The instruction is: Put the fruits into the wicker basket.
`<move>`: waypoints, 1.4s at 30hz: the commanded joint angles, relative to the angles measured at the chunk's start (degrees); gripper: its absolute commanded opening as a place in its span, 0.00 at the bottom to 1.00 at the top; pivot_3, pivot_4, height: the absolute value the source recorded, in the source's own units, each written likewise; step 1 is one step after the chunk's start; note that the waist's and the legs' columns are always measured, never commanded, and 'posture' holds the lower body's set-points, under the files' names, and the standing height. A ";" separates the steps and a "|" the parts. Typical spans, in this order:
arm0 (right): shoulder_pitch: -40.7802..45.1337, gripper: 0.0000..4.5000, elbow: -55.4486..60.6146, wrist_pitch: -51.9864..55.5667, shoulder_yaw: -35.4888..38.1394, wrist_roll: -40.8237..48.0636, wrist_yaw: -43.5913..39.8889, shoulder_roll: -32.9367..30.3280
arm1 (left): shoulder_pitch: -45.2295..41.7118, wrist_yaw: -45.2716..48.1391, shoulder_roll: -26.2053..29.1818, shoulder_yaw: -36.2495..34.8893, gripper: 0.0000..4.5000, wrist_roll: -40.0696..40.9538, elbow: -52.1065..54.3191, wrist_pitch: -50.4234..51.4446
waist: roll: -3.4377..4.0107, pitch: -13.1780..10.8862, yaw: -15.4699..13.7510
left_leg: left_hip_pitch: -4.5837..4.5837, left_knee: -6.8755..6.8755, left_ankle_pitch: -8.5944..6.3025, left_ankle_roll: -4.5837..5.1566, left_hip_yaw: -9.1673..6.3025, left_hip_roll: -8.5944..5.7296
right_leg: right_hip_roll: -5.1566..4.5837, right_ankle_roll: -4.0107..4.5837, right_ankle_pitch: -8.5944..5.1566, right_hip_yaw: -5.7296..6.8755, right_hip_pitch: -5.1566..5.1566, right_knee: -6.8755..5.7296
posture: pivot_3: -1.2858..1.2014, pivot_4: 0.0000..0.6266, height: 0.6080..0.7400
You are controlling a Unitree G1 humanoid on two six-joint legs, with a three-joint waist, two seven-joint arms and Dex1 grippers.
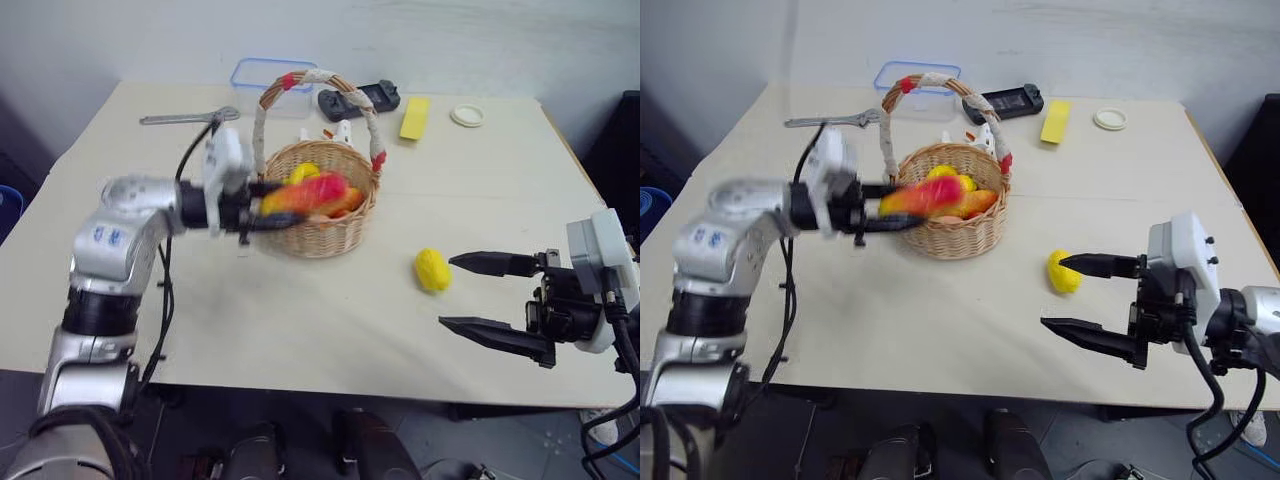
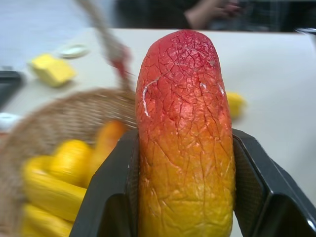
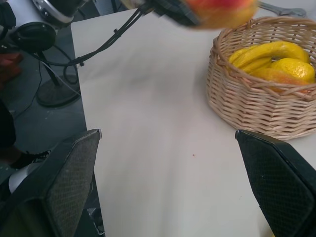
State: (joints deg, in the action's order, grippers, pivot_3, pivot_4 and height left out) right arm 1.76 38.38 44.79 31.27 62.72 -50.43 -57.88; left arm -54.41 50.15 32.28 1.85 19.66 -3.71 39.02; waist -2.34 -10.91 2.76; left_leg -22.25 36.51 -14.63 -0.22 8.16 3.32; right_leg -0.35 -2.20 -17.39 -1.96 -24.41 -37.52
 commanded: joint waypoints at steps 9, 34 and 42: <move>7.07 1.00 -2.72 -5.44 -4.22 -8.34 8.79 4.43 | -6.03 -7.07 -5.29 10.21 0.43 -12.99 -12.42 -4.64 | 0.00 -0.01 0.43 | 0.01 -0.24 0.12 -0.40 0.17 0.05 | 0.03 0.06 -0.05 -0.09 -0.22 -0.04 | 0.52 0.24 1.00; -18.56 1.00 1.71 -3.22 3.91 -6.91 16.92 12.78 | 10.71 26.99 13.78 -0.87 0.99 14.69 14.38 0.80 | -0.05 0.04 0.46 | 0.29 -0.15 0.06 -0.21 0.11 0.01 | -0.06 0.19 -0.02 -0.05 0.17 0.08 | 0.52 0.24 1.00; 1.88 1.00 -13.29 -5.52 -18.64 -24.15 24.36 18.81 | 11.39 25.98 12.71 1.45 0.99 12.59 14.18 -3.10 | -0.01 0.01 1.12 | 0.06 -0.32 0.21 -0.12 0.14 0.00 | -0.03 0.20 -0.03 -0.09 -0.18 0.00 | 0.52 0.24 1.00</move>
State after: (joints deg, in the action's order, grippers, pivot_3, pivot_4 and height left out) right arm 2.01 27.32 40.99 14.23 41.79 -27.50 -39.70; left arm -42.35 76.68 44.98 3.91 32.23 9.00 36.74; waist -2.35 -10.90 3.88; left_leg -22.18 36.18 -14.42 -0.36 8.29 3.30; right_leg -0.38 -1.99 -17.41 -2.05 -24.61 -37.59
